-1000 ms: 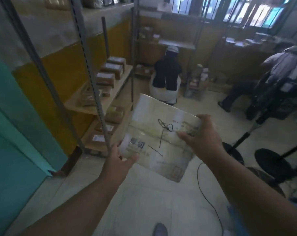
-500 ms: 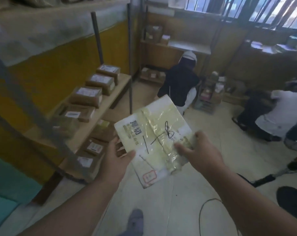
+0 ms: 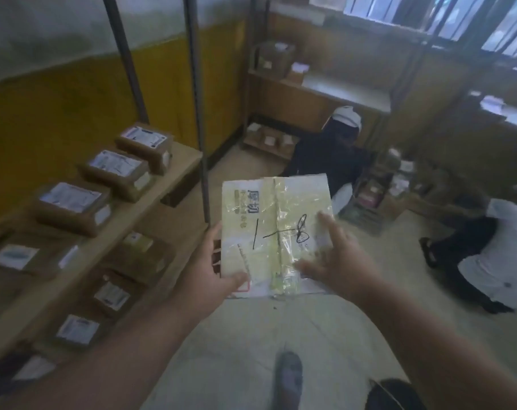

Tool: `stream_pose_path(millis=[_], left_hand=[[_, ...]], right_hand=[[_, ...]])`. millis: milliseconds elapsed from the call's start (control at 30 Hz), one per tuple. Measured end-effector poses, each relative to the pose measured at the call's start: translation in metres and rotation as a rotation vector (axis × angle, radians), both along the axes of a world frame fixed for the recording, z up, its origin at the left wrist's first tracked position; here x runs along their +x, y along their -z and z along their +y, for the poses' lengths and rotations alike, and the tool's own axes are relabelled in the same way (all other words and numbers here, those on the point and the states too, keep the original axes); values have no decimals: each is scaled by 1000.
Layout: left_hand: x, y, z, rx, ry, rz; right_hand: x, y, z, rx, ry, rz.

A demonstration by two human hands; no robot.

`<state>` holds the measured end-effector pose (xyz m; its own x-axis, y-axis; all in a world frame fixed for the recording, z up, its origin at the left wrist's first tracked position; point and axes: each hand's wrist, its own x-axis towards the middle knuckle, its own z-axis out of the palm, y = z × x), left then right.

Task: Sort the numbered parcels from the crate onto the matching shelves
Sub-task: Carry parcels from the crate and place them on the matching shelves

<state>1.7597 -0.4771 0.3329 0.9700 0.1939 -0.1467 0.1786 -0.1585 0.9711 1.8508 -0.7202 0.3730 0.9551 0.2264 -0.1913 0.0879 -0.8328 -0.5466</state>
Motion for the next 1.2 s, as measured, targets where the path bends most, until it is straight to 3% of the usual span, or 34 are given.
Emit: stream_pose_path(millis=[133,367,567,833,1033,1200], left_hand=[[56,16,-17,21,-174,94],[111,44,-9,28,-386,244],[160,106,27,9,-541,375],[226,256,71,-7,-663,549],[275,402,130,125,-727,632],[314,459,187,243,-754,559]], right_hand=[[105,18,10,-142,-173,48],[232,33,74,-157,-510,128],[301,108,145,-255,-658,172],[370,263,224,-335,-787,281],[409,398,299,-344,-831,206],[435,451,359,-362,-853,25]])
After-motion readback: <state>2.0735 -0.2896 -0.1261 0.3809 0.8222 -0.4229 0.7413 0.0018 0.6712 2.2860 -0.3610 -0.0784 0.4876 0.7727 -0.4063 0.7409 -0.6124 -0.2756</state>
